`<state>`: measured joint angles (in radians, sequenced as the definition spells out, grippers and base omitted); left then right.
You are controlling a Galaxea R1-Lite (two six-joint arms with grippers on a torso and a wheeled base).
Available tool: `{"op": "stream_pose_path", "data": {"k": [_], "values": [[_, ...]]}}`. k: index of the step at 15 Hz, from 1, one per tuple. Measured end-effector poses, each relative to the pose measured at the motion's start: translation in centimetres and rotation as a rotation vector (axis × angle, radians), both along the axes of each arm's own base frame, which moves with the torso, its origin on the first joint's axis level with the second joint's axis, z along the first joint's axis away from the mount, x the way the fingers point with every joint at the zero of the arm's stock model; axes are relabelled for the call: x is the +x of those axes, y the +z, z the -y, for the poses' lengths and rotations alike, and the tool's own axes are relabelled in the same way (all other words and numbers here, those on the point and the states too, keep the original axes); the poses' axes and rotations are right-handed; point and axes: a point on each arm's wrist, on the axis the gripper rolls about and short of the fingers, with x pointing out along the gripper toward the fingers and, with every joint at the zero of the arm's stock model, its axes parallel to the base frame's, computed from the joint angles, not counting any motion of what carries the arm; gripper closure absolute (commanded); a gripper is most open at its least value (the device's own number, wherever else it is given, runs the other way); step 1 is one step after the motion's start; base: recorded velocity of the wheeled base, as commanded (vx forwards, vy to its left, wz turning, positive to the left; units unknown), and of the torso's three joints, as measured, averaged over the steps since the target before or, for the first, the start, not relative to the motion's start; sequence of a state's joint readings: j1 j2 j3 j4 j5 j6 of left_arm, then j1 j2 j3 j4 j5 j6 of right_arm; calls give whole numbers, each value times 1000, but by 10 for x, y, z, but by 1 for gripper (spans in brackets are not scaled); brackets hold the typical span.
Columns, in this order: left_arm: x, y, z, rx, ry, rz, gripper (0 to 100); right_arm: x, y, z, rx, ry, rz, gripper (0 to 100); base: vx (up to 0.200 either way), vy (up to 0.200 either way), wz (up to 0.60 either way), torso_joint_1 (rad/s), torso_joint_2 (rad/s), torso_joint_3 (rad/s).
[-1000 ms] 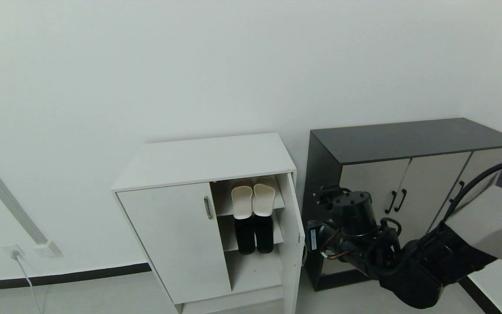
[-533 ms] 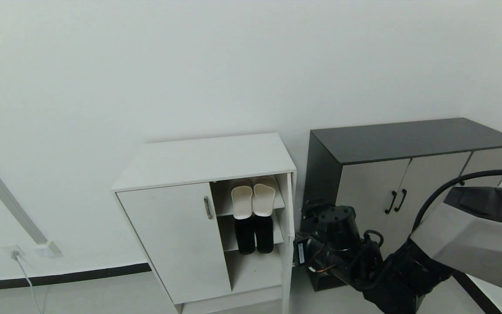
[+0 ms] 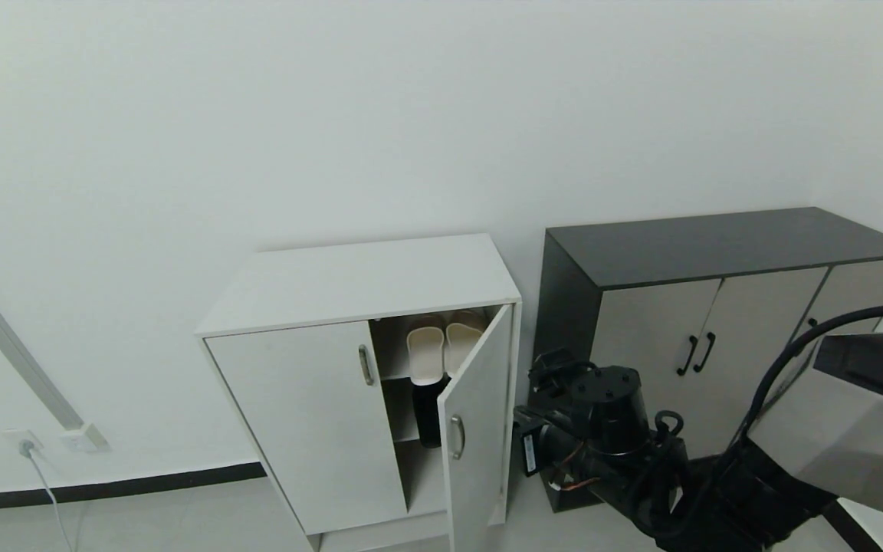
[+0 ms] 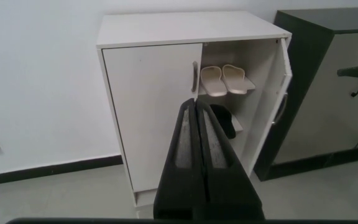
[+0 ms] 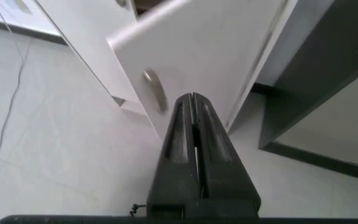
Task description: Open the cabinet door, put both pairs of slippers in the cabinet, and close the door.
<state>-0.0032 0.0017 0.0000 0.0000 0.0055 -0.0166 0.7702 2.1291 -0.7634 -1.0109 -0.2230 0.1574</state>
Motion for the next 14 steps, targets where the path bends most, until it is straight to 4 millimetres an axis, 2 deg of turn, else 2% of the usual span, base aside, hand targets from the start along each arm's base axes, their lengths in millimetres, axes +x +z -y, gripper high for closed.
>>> {"op": "stream_pose_path", "data": {"k": [3,12,14], "values": [[0,0,0,0,0,0,100,-2,-1,0,4,5,3,100,0,0,600,-1,4,1],[0,0,0,0,0,0,100,-9,-7,9,5,38,36,100,0,0,0,0,0,0],[0,0,0,1,0,0,100,-9,-12,12,-6,44,18,100,200,0,0,0,7,0]]}}
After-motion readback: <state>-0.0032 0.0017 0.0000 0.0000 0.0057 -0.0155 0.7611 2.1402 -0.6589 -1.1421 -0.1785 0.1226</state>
